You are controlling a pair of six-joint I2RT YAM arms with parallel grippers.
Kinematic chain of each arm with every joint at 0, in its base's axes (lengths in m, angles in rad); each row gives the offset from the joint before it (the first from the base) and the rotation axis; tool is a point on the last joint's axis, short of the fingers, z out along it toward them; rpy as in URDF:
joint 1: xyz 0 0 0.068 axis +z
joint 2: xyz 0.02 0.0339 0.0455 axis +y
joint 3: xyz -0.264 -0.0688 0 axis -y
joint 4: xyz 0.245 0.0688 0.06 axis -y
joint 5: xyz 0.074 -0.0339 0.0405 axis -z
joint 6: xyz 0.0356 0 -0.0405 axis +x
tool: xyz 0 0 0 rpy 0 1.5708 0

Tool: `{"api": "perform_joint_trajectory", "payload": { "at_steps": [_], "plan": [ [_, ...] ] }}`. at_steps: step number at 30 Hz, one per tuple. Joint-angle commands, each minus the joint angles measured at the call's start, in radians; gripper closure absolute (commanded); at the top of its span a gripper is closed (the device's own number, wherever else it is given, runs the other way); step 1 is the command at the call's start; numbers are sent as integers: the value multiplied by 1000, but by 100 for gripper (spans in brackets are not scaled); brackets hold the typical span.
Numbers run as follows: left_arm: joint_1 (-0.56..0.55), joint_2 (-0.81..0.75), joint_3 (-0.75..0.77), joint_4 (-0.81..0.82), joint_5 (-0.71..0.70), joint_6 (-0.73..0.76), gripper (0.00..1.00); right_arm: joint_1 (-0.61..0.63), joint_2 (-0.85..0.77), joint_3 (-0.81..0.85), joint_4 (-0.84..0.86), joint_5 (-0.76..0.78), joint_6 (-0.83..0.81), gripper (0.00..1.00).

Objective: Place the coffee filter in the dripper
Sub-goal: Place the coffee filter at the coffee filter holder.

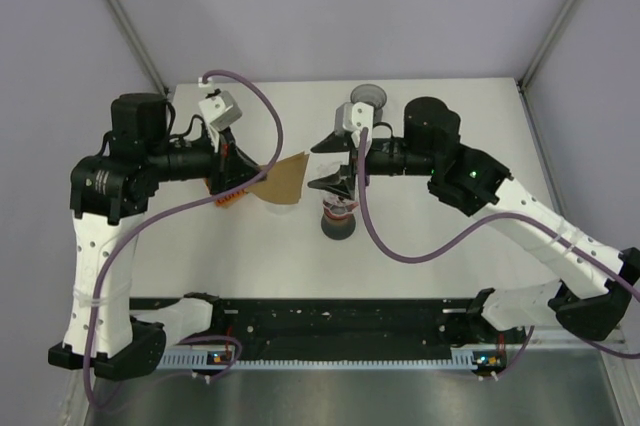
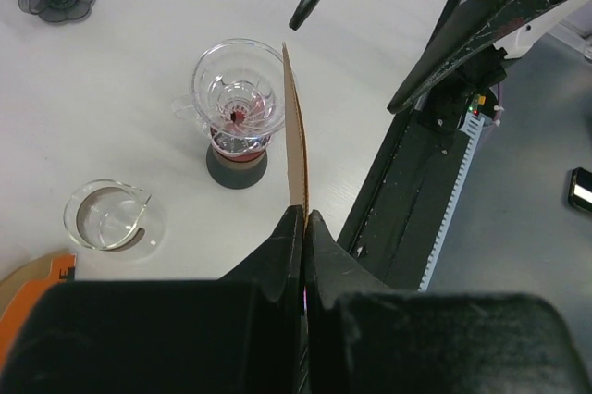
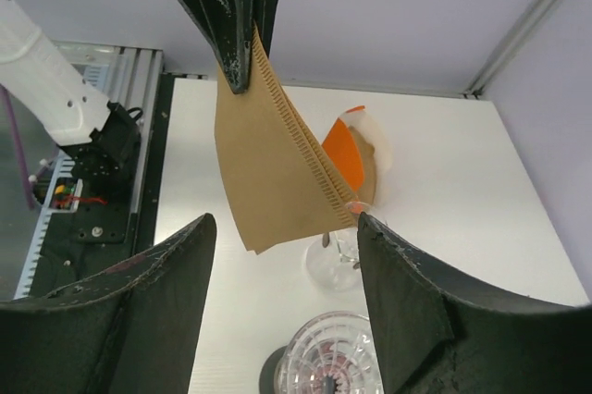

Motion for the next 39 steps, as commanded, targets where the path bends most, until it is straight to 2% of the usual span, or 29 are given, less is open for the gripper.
{"api": "perform_joint_trajectory", "payload": {
  "at_steps": [1,5,12,13,18,24,30,39],
  "plan": [
    [-4,-17,36,-49,60,96,100,-8,-7,21,-54,-89,-32,36],
    [-6,-20,40,-53,70,101,100,-15,21,38,-60,-39,-32,34],
    [-6,-24,40,-59,70,104,100,-19,59,49,-68,-2,-26,37],
    [-6,-26,39,-59,67,104,100,-21,61,50,-68,-6,-25,39],
    [-6,-24,33,-29,35,72,100,-21,65,55,-69,-74,-9,67],
    [-6,-20,25,5,-19,32,100,-21,56,33,-68,-137,1,80],
    [-6,-20,19,8,-28,35,100,-21,39,24,-66,-152,-2,81],
    [-6,-21,8,2,-36,50,100,-21,-8,-5,-13,-190,25,76]
  ]
}}
